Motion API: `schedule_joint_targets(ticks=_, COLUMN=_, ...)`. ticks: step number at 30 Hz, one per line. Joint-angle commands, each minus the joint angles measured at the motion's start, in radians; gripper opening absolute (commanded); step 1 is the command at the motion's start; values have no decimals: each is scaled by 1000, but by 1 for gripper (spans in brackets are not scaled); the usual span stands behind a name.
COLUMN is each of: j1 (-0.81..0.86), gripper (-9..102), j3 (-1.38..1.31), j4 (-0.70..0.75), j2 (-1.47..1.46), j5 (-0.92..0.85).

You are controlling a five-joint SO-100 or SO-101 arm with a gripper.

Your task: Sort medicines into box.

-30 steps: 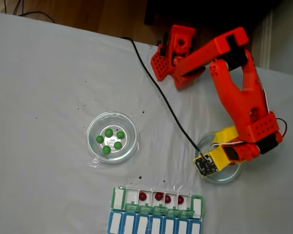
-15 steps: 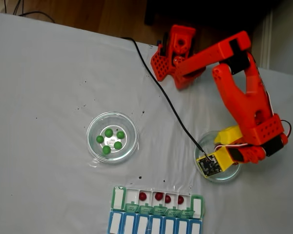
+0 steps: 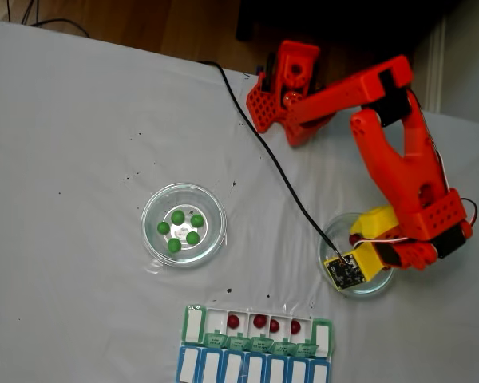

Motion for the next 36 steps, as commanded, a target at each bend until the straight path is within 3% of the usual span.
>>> schedule_joint_targets(ticks=1, j1=-32, gripper=13, j3=-52, j4=17, j2=17, j5=-2)
schedule_joint_targets(ticks=36, j1=-40, gripper=1, j3=-77, j4=64, j2=-69, j5=6)
